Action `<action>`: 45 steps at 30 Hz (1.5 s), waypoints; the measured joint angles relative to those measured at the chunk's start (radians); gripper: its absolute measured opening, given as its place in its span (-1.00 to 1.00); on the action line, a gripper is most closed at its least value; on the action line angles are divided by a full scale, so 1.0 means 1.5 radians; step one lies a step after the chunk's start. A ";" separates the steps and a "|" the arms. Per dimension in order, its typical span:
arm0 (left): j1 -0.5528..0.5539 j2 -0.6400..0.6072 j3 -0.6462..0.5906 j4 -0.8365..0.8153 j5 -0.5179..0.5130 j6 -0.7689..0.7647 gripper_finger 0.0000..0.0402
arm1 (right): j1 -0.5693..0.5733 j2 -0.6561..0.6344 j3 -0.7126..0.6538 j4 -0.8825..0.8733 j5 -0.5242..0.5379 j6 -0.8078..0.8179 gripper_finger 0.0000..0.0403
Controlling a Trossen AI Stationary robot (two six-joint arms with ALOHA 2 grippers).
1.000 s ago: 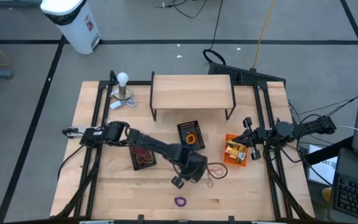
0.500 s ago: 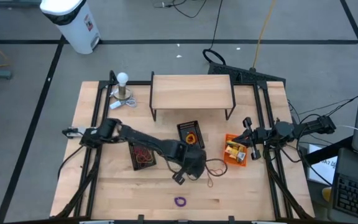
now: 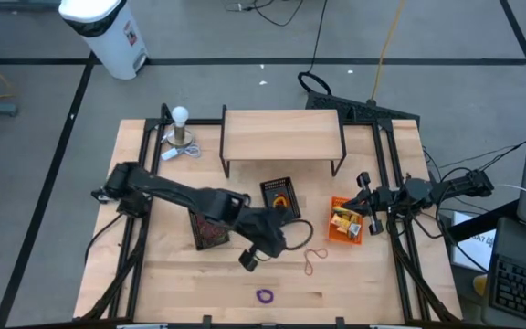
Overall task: Pick & Place Office Desk Supplies
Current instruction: Put the yellow rubber band into the left black bin
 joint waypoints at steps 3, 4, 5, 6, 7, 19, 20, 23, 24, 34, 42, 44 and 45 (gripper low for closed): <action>-0.001 -0.050 0.001 -0.005 0.020 -0.002 -1.00 | 0.000 0.000 0.000 0.000 0.000 0.000 -0.99; -0.001 -0.064 0.001 -0.010 0.026 -0.002 -1.00 | 0.000 0.000 0.000 0.000 0.000 0.000 -0.99; -0.001 -0.079 0.001 -0.017 0.027 -0.006 -1.00 | 0.000 0.000 0.000 0.000 0.000 0.000 -0.99; -0.001 -0.097 -0.004 -0.024 0.027 -0.011 -1.00 | 0.000 0.000 0.000 0.001 0.000 0.000 -0.99; 0.003 -0.115 -0.014 -0.028 0.028 -0.022 -1.00 | 0.000 0.000 0.000 0.004 0.000 0.000 -0.99; 0.033 -0.427 -0.306 0.174 0.025 -0.138 -1.00 | 0.000 0.000 0.000 0.005 0.000 0.013 -0.99; 0.033 -0.453 -0.337 0.204 0.021 -0.156 -1.00 | 0.000 0.000 0.000 0.005 0.000 0.013 -0.99; 0.027 -0.520 -0.424 0.268 -0.010 -0.204 -1.00 | 0.000 0.000 0.000 0.005 0.000 0.013 -0.99; 0.020 -0.544 -0.451 0.280 -0.029 -0.217 -1.00 | 0.000 0.000 0.000 0.005 0.001 0.013 -0.99; -0.051 -0.754 -0.680 0.376 -0.173 -0.219 -1.00 | 0.000 0.000 0.000 0.005 0.001 0.017 -0.99; -0.035 -0.881 -0.862 0.476 -0.188 -0.219 -1.00 | 0.000 0.000 0.000 0.005 0.001 0.018 -0.99; -0.032 -0.908 -0.910 0.508 -0.188 -0.224 -1.00 | 0.000 0.000 0.000 0.005 0.001 0.018 -0.99; -0.032 -0.922 -0.937 0.528 -0.186 -0.224 -1.00 | 0.000 0.000 0.000 0.005 0.001 0.018 -0.99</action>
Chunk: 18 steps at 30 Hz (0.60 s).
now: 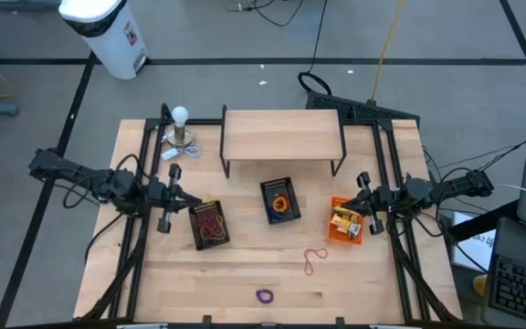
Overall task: Pick & Place Office Desk Supplies
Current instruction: Put the yellow rubber band into the left black bin
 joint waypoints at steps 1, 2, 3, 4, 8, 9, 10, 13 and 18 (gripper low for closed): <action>0.000 -0.014 -0.024 0.018 0.002 -0.002 -1.00 | 0.000 0.000 0.000 0.000 0.000 0.002 -0.99; 0.000 -0.029 -0.048 0.039 0.002 -0.007 -1.00 | 0.000 0.000 0.000 0.000 0.000 0.003 -0.99; 0.000 -0.042 -0.069 0.058 0.000 -0.013 -1.00 | 0.000 0.000 0.000 0.000 0.000 0.004 -0.99; 0.000 -0.052 -0.090 0.076 -0.004 -0.018 -1.00 | 0.000 0.000 0.000 0.000 0.000 0.004 -0.99; 0.000 -0.079 -0.164 0.138 -0.015 -0.023 -1.00 | 0.000 0.001 0.000 -0.001 0.000 0.007 -0.99; 0.000 -0.084 -0.178 0.149 -0.015 -0.022 -1.00 | 0.000 0.003 0.000 0.000 0.000 0.008 -0.99; 0.000 -0.087 -0.189 0.162 -0.015 -0.022 -1.00 | 0.000 0.005 0.000 -0.001 -0.001 0.009 -0.99; 0.000 -0.094 -0.212 0.172 -0.015 -0.023 -1.00 | 0.000 0.009 0.000 0.000 0.000 0.009 -0.99; 0.000 -0.096 -0.239 0.186 -0.014 -0.027 -1.00 | 0.000 0.014 0.000 -0.001 0.001 0.008 -0.99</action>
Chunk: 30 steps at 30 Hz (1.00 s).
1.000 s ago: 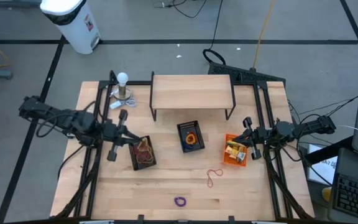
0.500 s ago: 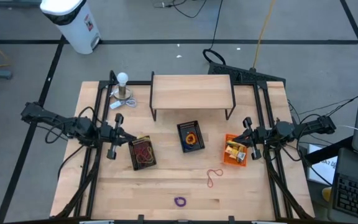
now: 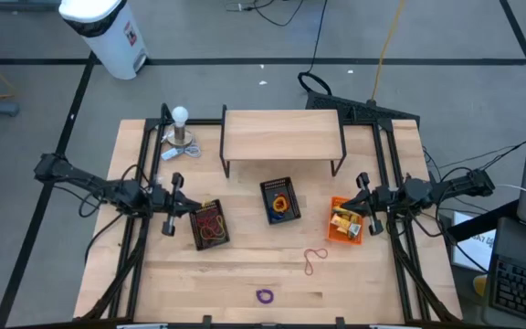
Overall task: Pick & Place Office Desk Supplies
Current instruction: Put the yellow rubber band into the left black bin
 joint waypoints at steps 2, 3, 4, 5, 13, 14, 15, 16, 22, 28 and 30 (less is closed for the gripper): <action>0.000 0.000 -0.004 0.001 0.000 0.000 -1.00 | 0.000 0.000 0.000 0.000 0.000 0.000 -0.99; 0.000 0.000 -0.005 0.003 0.000 0.001 -1.00 | 0.000 0.000 0.000 0.000 0.000 0.000 -0.99; 0.000 0.000 -0.007 0.003 0.001 0.001 -1.00 | 0.000 0.000 0.000 0.000 0.000 0.000 -0.99; 0.000 0.000 -0.008 0.002 0.002 0.003 -1.00 | 0.000 0.000 0.000 0.000 0.000 0.000 -0.99; 0.001 0.001 -0.001 0.011 -0.001 -0.016 -1.00 | 0.000 0.000 0.000 0.000 0.000 -0.001 -0.99; 0.002 0.001 0.012 0.007 -0.014 -0.026 -1.00 | 0.000 0.000 0.000 0.000 0.000 -0.001 -0.99; 0.002 0.001 0.033 -0.006 -0.023 -0.030 -1.00 | 0.000 0.000 0.000 0.000 0.000 -0.001 -0.99; 0.002 0.001 0.059 -0.037 -0.030 -0.030 -1.00 | 0.000 0.000 0.000 0.000 0.000 -0.001 -0.99; 0.000 0.070 0.321 -0.360 -0.074 -0.052 -1.00 | 0.000 0.000 0.000 0.000 0.001 0.000 -0.99; 0.000 0.207 0.566 -0.606 -0.069 -0.083 -1.00 | 0.000 0.000 0.000 0.000 0.001 -0.001 -0.99; 0.000 0.253 0.621 -0.668 -0.057 -0.111 -1.00 | 0.000 0.000 0.000 0.001 0.001 -0.002 -0.99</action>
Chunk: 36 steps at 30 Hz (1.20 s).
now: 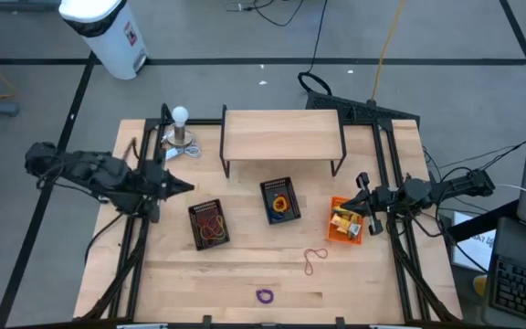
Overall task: Pick & Place Office Desk Supplies
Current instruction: Put the yellow rubber band into the left black bin
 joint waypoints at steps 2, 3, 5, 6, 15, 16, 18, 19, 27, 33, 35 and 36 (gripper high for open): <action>0.000 0.043 0.037 -0.048 0.021 -0.022 -1.00 | 0.000 0.000 0.000 0.003 0.000 -0.002 -0.99; 0.000 0.062 0.047 -0.063 0.034 -0.031 -1.00 | 0.000 0.000 0.000 0.004 0.000 -0.003 -0.99; 0.000 0.096 0.055 -0.082 0.055 -0.050 -1.00 | 0.000 0.000 0.000 0.004 0.000 -0.005 -0.99; 0.000 0.113 0.055 -0.092 0.066 -0.058 -1.00 | 0.000 0.000 0.000 0.004 0.000 -0.007 -0.99; 0.000 0.243 0.055 -0.222 0.113 -0.138 -1.00 | 0.000 0.000 0.000 0.010 0.000 -0.009 -0.99; 0.000 0.257 0.055 -0.225 0.122 -0.142 -1.00 | 0.000 0.000 0.000 0.010 0.000 -0.009 -0.99; -0.001 0.283 0.055 -0.219 0.133 -0.147 -1.00 | 0.000 0.000 0.000 0.010 0.000 -0.009 -0.99; -0.001 0.294 0.055 -0.220 0.134 -0.147 -1.00 | 0.000 0.000 0.000 0.010 0.000 -0.009 -0.99; -0.001 0.393 0.039 -0.209 0.134 -0.117 -1.00 | 0.000 0.000 0.000 0.018 0.000 -0.012 -0.99; -0.001 0.456 0.036 -0.209 0.148 -0.105 -1.00 | 0.000 0.000 0.000 0.020 0.000 -0.013 -0.99; -0.001 0.474 0.036 -0.208 0.151 -0.098 -1.00 | 0.000 0.000 0.000 0.020 0.000 -0.014 -0.99; -0.001 0.483 0.036 -0.208 0.151 -0.095 -1.00 | 0.000 0.000 0.000 0.020 0.000 -0.014 -0.99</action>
